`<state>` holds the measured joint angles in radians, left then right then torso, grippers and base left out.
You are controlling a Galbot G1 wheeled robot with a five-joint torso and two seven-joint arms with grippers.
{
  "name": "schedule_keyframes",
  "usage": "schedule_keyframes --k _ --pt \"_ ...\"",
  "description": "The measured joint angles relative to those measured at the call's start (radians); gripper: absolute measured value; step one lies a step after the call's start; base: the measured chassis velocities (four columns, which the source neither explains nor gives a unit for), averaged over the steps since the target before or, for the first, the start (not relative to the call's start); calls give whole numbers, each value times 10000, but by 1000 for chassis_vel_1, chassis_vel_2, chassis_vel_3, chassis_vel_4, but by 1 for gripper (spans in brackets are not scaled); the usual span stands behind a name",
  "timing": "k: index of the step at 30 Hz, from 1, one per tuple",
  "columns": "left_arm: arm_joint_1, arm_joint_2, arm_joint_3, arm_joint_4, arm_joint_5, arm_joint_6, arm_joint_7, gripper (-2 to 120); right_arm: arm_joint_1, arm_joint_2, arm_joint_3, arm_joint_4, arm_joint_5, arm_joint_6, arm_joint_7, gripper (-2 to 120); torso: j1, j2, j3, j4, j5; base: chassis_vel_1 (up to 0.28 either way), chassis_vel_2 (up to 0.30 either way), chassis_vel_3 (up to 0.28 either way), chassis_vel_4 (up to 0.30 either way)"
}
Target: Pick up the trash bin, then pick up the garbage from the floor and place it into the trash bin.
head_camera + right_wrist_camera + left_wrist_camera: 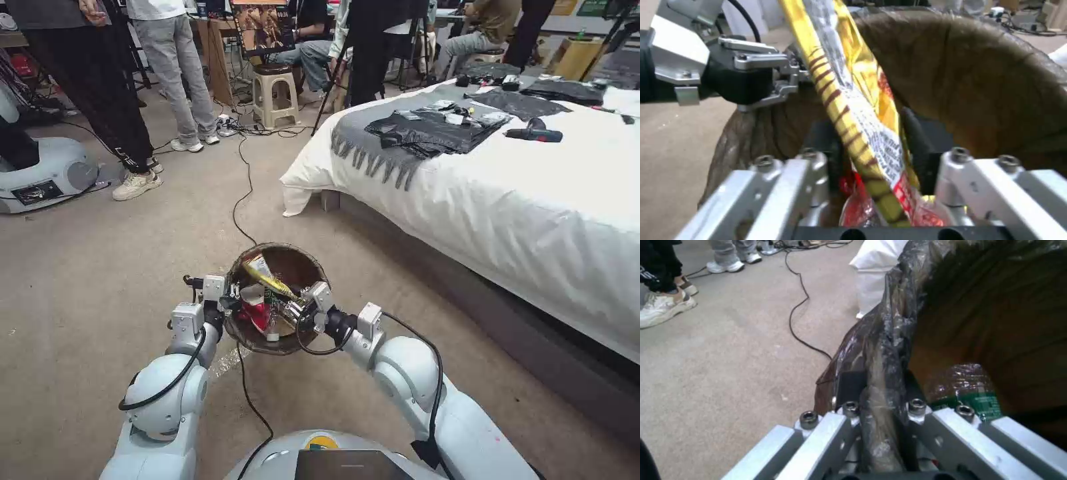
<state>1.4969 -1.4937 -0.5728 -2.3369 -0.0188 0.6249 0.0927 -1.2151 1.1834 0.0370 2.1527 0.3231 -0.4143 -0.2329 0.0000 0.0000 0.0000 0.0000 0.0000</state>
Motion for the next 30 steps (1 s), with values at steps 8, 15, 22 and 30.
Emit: schedule_keyframes --k 8,15,22,30 --pt "16 7 22 -23 -5 4 1 3 -102 -33 5 230 -6 1 13 66 0 0 0 0 0 0 0 0 0" --pt "16 27 -21 -27 -21 4 3 3 -142 -127 139 569 77 -2 77 93 0 0 0 1 1 0 0 0 0" --pt "9 20 12 -29 -23 4 6 3 -286 -408 500 1128 369 -74 82 100 0 0 0 0 1 0 0 0 0" --pt "19 31 -16 -37 -22 8 6 3 -505 -582 1686 2127 1121 -98 195 100 0 0 0 0 1 0 0 0 0"
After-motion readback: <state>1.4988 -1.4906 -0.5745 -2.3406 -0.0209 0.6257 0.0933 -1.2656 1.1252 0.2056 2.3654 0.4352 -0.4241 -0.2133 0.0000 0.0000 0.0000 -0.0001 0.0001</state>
